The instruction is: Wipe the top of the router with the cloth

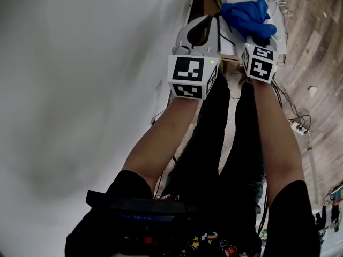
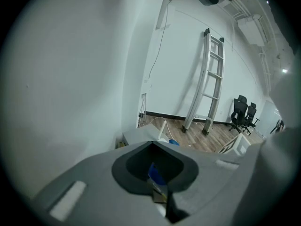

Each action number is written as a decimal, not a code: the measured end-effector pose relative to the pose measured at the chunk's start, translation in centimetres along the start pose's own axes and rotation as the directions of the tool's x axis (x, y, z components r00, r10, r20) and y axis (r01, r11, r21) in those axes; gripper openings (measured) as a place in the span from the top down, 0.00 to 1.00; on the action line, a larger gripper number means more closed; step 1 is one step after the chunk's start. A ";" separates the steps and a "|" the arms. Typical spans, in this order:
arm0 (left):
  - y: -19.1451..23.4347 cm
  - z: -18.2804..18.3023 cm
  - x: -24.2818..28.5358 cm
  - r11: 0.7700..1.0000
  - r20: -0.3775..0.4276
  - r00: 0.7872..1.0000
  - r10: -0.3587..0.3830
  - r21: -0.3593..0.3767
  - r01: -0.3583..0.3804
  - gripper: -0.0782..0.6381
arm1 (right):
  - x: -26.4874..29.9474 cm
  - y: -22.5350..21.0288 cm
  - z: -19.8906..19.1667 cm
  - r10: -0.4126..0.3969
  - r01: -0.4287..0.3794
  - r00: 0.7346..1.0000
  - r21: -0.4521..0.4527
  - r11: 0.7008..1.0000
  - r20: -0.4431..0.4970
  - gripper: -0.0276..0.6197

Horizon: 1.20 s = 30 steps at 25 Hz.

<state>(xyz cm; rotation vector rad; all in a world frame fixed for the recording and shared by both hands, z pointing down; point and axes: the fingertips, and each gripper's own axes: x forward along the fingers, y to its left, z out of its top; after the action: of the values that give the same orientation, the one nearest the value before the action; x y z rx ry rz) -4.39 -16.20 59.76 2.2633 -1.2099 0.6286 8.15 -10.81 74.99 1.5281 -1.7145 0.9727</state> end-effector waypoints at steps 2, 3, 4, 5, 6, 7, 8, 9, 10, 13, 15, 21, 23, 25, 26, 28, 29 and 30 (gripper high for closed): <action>0.3 -0.6 0.4 1.000 -0.021 1.000 0.001 0.003 0.000 0.89 | -0.4 -0.2 -0.8 -0.002 0.002 1.000 0.017 1.000 -0.004 0.78; 0.4 -0.9 0.7 1.000 -0.029 1.000 0.000 0.007 0.000 0.89 | -0.6 -0.3 -0.9 -0.002 0.002 1.000 0.020 1.000 -0.003 0.78; 0.5 -1.1 1.0 1.000 -0.037 0.999 -0.001 0.010 0.001 0.89 | -0.6 -0.4 -0.8 -0.001 0.001 1.000 0.022 1.000 0.000 0.78; 0.5 -1.4 1.4 1.000 -0.044 0.999 -0.003 0.012 0.003 0.89 | -0.5 -0.4 -0.6 0.001 -0.001 1.000 0.022 1.000 0.004 0.78; 0.5 -1.8 1.7 1.000 -0.052 0.999 -0.003 0.011 0.004 0.89 | -0.2 -0.3 -0.2 0.004 -0.004 1.000 0.021 1.000 0.010 0.78; 0.6 -2.2 2.0 1.000 -0.060 0.998 -0.003 0.007 0.004 0.89 | 0.0 -0.2 0.3 0.007 -0.008 1.000 0.020 1.000 0.016 0.78; 0.6 -2.7 2.2 1.000 -0.069 0.998 -0.002 0.001 0.002 0.89 | 0.4 0.0 0.9 0.011 -0.012 1.000 0.020 1.000 0.020 0.78; 0.7 -3.2 2.3 1.000 -0.078 0.997 0.000 -0.006 0.000 0.89 | 0.8 0.3 1.5 0.016 -0.016 1.000 0.020 1.000 0.024 0.78; 0.8 -3.6 2.5 1.000 -0.086 0.996 0.003 -0.015 -0.005 0.89 | 1.3 0.5 2.2 0.020 -0.020 0.999 0.021 1.000 0.025 0.78; 1.8 -4.4 3.2 0.998 -0.099 0.994 0.040 -0.050 -0.045 0.89 | 2.8 1.0 4.3 0.029 -0.030 0.999 0.040 0.999 0.030 0.78; 2.9 -4.4 3.5 0.994 -0.094 0.993 0.073 -0.078 -0.080 0.89 | 3.5 1.1 6.1 0.024 -0.027 0.999 0.053 0.998 0.046 0.78; 3.7 -3.2 3.7 0.991 -0.069 0.994 0.088 -0.097 -0.095 0.89 | 5.1 -0.3 12.2 -0.013 0.010 0.994 0.025 1.000 0.111 0.78; 3.5 -2.9 3.8 0.993 -0.066 0.995 0.077 -0.083 -0.082 0.89 | 5.3 -1.4 13.2 -0.036 0.031 0.992 0.048 0.998 0.124 0.78; 3.4 -2.7 4.1 0.995 -0.065 0.996 0.067 -0.071 -0.072 0.89 | 5.3 -1.8 13.2 -0.044 0.037 0.992 0.059 0.998 0.117 0.78; 3.4 -2.7 4.2 0.995 -0.066 0.996 0.065 -0.069 -0.070 0.89 | 5.3 -1.6 12.6 -0.042 0.035 0.993 0.059 0.998 0.108 0.78; 3.3 -2.7 4.4 0.995 -0.070 0.996 0.060 -0.070 -0.065 0.89 | 5.3 -1.0 11.0 -0.033 0.028 0.996 0.056 0.998 0.087 0.78; 3.1 -2.6 4.4 0.996 -0.073 0.996 0.055 -0.067 -0.059 0.89 | 5.1 -0.7 10.0 -0.029 0.025 0.997 0.057 0.998 0.075 0.78; 2.8 -2.5 4.5 0.997 -0.075 0.996 0.048 -0.061 -0.052 0.89 | 4.9 -0.5 9.0 -0.026 0.022 0.998 0.059 0.998 0.063 0.78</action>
<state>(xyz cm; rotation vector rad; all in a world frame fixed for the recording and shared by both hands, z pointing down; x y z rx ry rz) -4.95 -18.80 65.00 2.1449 -1.2363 0.6771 8.21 -21.07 74.49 1.6292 -1.7211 0.9796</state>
